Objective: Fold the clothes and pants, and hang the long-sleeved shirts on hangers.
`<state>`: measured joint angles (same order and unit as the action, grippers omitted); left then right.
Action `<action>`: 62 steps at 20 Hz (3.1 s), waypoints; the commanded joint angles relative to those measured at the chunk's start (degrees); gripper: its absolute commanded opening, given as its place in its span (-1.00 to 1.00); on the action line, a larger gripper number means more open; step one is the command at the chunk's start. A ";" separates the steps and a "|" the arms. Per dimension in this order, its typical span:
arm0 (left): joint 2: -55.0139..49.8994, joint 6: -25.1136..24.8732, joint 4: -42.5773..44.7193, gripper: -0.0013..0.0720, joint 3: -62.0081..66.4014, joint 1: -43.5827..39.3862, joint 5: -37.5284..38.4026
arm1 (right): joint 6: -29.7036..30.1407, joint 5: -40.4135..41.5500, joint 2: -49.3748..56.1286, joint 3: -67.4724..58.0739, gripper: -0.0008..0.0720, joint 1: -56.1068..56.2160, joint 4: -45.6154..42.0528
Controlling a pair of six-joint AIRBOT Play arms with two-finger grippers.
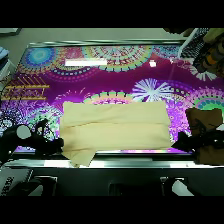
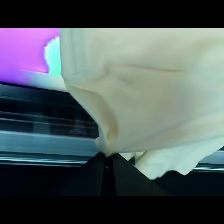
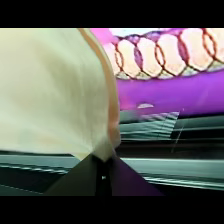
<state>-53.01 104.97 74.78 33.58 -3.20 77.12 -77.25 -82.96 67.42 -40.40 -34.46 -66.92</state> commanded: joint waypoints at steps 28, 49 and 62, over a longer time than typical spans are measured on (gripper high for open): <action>-50.49 -16.68 -3.72 -0.92 65.77 0.02 7.41 | -6.10 24.09 15.02 -22.21 -0.89 16.20 8.61; -55.87 -8.41 -4.04 0.52 75.12 2.86 4.83 | -15.63 19.19 20.46 -34.64 0.53 16.00 -0.61; -47.54 -8.20 -1.25 0.51 76.83 4.42 9.01 | -0.42 0.83 36.96 -40.15 0.85 3.58 18.69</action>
<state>-101.06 96.53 73.38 110.32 1.17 85.82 -80.44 -79.75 100.77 -80.36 -30.39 -50.87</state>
